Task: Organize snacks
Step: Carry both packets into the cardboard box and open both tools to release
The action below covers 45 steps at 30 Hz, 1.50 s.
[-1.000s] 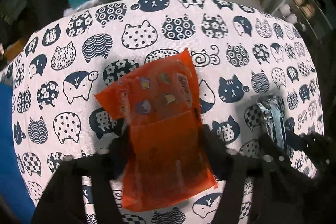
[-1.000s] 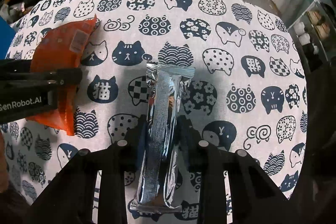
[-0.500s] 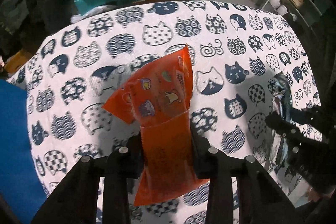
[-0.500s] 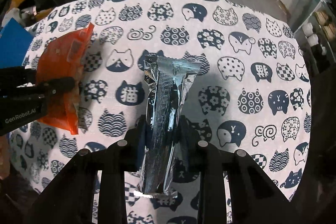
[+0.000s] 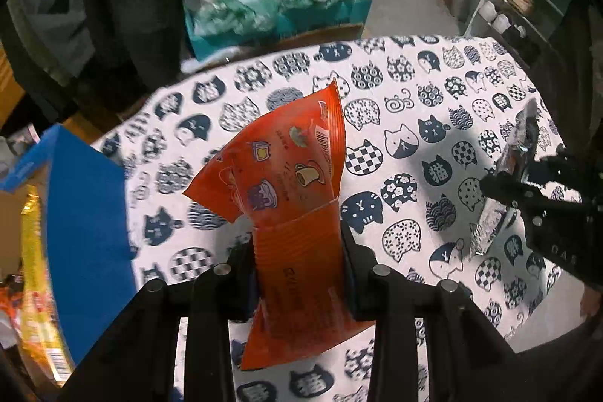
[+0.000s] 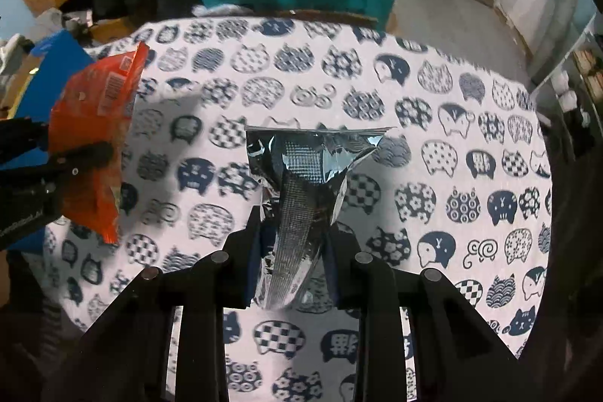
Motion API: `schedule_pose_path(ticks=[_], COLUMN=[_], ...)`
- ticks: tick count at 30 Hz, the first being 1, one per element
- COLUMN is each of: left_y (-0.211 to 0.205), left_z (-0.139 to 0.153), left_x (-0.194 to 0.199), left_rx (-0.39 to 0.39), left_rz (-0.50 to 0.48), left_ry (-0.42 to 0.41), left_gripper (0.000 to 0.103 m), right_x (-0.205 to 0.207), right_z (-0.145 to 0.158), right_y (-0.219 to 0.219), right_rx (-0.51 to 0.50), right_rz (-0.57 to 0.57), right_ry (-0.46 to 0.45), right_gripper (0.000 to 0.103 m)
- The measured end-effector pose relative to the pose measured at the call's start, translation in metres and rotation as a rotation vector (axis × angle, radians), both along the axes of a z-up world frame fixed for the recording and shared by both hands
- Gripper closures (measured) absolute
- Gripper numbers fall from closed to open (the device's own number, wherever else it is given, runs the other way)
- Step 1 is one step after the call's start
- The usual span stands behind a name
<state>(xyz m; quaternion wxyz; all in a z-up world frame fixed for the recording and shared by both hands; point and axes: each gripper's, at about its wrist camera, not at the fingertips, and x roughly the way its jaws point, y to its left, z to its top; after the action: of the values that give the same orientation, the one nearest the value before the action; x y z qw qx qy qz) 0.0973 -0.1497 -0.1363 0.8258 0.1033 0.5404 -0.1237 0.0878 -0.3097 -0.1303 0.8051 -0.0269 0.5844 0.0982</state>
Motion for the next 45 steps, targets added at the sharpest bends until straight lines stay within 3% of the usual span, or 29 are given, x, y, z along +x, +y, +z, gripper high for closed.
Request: schedule_pose_path(ticks=[13,26,45], left_y=[0.043,0.113,0.24], left_z=[0.053,0.089,0.11], left_x=[-0.03,-0.051,-0.079], left_rx=[0.04,0.049,0.042], left_rz=[0.014,0.104,0.264], left_ry=[-0.125,-0.204,-0.253], left_gripper=[0.068,0.068,0.068], right_x=[0.0,-0.001,0.007], right_z=[0.055,0.114,0.147], right_y=[0.042,0.117,0.247], right_rx=[0.041,0.124,0.185], right_rz=[0.062,0.178,0.369], right_ry=[-0.083,-0.155,-0.15], right_gripper=[0.077,0.077,0.077])
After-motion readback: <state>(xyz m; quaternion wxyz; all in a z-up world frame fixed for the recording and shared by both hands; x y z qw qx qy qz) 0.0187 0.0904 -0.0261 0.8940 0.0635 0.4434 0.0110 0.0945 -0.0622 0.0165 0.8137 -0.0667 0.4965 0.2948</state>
